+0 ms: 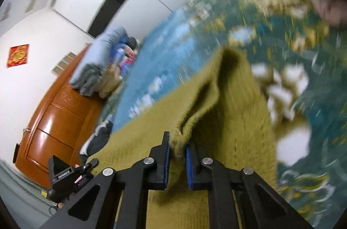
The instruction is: Fold clothes
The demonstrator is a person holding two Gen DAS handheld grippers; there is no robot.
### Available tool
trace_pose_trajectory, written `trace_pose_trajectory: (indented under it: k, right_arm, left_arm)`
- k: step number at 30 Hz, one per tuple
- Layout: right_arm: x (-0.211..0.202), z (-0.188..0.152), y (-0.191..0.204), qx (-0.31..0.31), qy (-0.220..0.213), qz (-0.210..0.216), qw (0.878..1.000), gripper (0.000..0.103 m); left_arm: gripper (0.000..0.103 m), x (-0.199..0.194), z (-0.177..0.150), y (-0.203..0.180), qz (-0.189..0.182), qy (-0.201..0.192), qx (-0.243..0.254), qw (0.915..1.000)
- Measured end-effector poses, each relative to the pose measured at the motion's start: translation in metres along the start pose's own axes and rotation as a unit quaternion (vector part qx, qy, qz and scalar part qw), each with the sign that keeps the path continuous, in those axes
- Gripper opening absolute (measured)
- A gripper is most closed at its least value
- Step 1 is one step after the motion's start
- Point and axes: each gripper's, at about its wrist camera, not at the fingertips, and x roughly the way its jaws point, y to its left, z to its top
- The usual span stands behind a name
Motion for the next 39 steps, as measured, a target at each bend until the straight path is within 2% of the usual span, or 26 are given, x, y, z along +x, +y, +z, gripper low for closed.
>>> trace_pose_trajectory:
  k: [3,6,10,13,15,17,20,26,29,31,35,39]
  right_arm:
    - [-0.038,0.002,0.009,-0.022,-0.028,0.018,0.999,0.013]
    - [-0.059,-0.010,0.002,-0.029,-0.024,0.021,0.999,0.013]
    - [-0.044,-0.037,-0.032,0.026,0.017,0.017,0.999,0.013]
    - [-0.026,-0.058,-0.058,0.063,0.045,0.006,0.997,0.013]
    - [-0.019,-0.067,-0.068,0.071,0.054,-0.004,0.996,0.013]
    - [-0.018,-0.069,-0.073,0.081,0.052,0.004,0.995,0.013]
    - [-0.020,-0.068,-0.068,0.066,0.048,-0.004,0.997,0.013]
    - [-0.039,-0.067,-0.056,0.048,0.024,0.014,0.998,0.013]
    - [-0.042,-0.069,-0.059,0.044,0.022,0.011,0.999,0.013]
    - [-0.037,-0.071,-0.066,0.059,0.032,0.008,0.998,0.013]
    - [-0.034,-0.073,-0.072,0.071,0.045,0.008,0.996,0.013]
    - [-0.042,-0.070,-0.065,0.063,0.037,0.021,0.997,0.017]
  left_arm:
    - [0.009,-0.021,-0.017,-0.012,-0.005,-0.007,0.029,0.9995]
    - [0.009,-0.028,-0.038,-0.001,0.006,0.010,0.024,0.9996]
    - [0.009,-0.006,-0.069,0.035,0.054,0.064,-0.021,0.9962]
    - [0.009,0.008,-0.087,0.056,0.072,0.088,-0.050,0.9923]
    - [0.009,0.008,-0.088,0.059,0.070,0.086,-0.055,0.9923]
    - [0.009,0.006,-0.086,0.055,0.074,0.083,-0.051,0.9925]
    - [0.009,0.000,-0.084,0.044,0.079,0.071,-0.039,0.9936]
    - [0.009,-0.022,-0.084,0.026,0.052,0.050,-0.022,0.9972]
    - [0.009,-0.012,-0.089,0.028,0.084,0.061,-0.016,0.9945]
    - [0.009,0.000,-0.094,0.042,0.099,0.074,-0.033,0.9917]
    - [0.009,0.003,-0.097,0.051,0.092,0.077,-0.044,0.9918]
    - [0.010,-0.009,-0.091,0.037,0.090,0.077,-0.011,0.9930]
